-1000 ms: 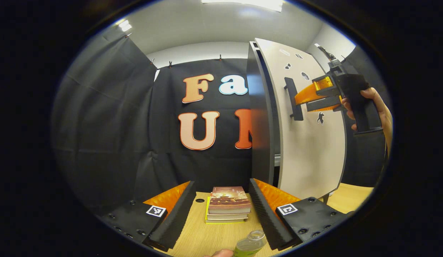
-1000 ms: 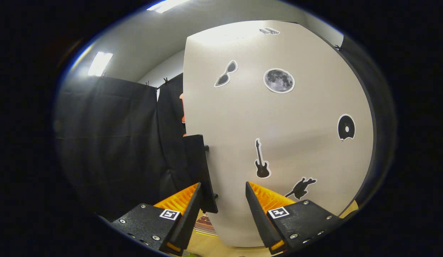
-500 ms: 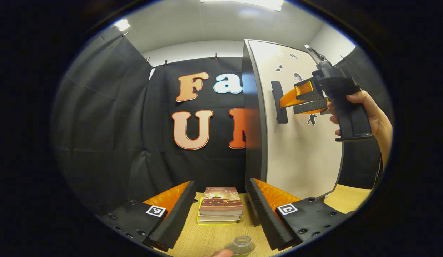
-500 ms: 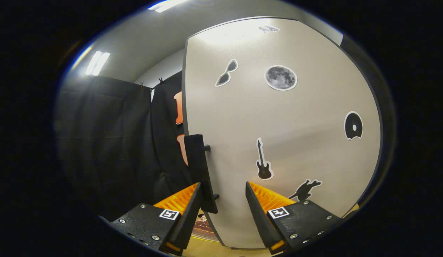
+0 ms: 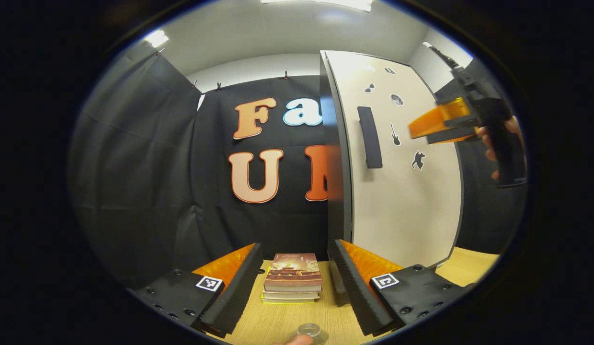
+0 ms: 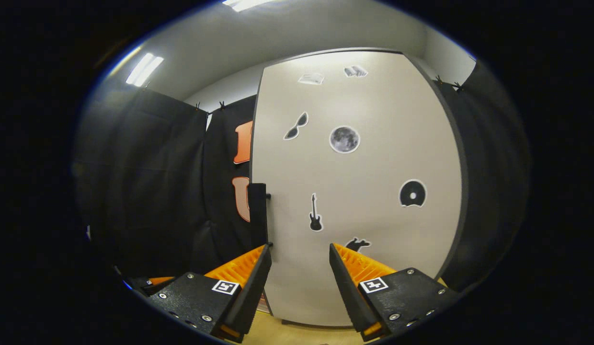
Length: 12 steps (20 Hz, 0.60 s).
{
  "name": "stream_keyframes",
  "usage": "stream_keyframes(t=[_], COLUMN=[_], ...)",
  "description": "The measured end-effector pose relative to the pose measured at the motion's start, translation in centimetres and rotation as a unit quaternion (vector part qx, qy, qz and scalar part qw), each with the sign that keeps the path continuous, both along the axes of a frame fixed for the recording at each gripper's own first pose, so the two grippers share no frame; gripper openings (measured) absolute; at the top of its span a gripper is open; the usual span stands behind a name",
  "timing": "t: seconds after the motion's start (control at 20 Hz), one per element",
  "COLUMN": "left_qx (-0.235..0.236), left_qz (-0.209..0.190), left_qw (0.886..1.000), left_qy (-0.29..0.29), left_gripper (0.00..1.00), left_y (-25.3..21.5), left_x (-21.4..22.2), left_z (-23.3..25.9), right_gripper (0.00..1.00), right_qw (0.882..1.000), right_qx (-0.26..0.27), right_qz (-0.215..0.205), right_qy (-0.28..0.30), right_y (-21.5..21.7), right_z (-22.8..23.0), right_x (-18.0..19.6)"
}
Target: Open the cabinet door with the right hand, grasp the bottle in the cabinet with the left hand and place it on the coaster, then close the cabinet door with the right hand.
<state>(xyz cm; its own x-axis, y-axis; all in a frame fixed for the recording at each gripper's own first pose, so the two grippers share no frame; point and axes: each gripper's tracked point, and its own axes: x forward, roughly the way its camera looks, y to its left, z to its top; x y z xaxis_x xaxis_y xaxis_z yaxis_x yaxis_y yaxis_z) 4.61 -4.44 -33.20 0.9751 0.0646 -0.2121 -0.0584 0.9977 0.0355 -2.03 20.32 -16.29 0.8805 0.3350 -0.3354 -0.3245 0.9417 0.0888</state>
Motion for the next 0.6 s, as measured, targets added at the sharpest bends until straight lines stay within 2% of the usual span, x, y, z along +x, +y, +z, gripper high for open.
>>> stream_keyframes(t=[0.15, 0.3, 0.6], left_qx=[0.01, 0.015, 0.002], left_qz=[0.005, 0.002, 0.005], left_qw=[1.0, 1.0, 1.0], left_qy=[-0.014, -0.026, -0.015], left_gripper=[0.97, 0.97, 0.97], left_y=[-2.0, -5.1, -8.8], left_x=[0.2, 0.1, 0.4], left_z=[2.1, 4.2, 5.5], right_gripper=[0.77, 0.77, 0.77], right_qw=[0.998, 0.996, 0.993], right_qx=[-0.04, -0.045, -0.062], right_qz=[-0.009, -0.029, -0.056], right_qy=[-0.042, -0.066, -0.083], right_y=[-5.0, -9.5, -15.8], right_z=[4.1, 7.6, 10.9], right_x=[-4.2, -8.1, -12.5])
